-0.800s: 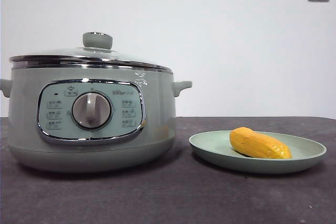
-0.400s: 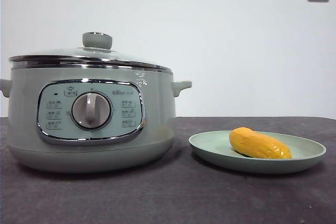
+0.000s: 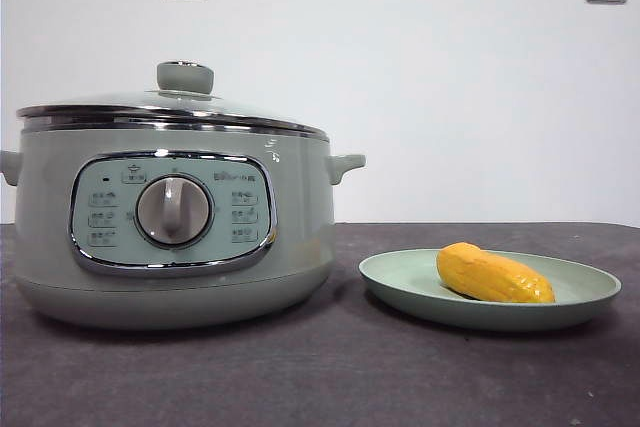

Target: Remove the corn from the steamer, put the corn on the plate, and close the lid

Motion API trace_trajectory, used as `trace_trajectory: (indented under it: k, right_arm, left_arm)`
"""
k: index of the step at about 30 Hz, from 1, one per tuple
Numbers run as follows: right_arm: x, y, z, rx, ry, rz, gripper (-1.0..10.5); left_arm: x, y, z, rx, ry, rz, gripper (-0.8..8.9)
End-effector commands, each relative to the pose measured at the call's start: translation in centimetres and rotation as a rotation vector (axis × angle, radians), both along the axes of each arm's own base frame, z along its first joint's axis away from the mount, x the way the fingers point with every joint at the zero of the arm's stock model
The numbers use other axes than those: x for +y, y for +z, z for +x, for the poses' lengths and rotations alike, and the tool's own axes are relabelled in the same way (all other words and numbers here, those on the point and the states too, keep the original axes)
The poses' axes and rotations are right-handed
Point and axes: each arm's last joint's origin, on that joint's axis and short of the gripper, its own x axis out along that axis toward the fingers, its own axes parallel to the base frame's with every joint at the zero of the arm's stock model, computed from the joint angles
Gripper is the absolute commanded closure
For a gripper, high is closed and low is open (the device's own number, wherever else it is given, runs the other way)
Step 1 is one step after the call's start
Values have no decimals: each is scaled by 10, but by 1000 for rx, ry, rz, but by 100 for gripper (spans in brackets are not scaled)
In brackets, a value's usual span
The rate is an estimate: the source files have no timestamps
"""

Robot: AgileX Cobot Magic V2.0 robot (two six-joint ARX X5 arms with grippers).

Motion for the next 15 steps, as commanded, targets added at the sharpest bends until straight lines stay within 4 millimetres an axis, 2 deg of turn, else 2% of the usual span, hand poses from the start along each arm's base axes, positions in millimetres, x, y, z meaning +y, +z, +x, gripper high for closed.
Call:
trace_trajectory:
  k: [1,15]
  right_arm:
    - [0,-10,0,19,-4,27,945]
    - [0,-13,0,50,-19,78,945]
  left_arm:
    - [0,-5,1,7,7,-3,817]
    - [0,-5,1,7,6,-3,817]
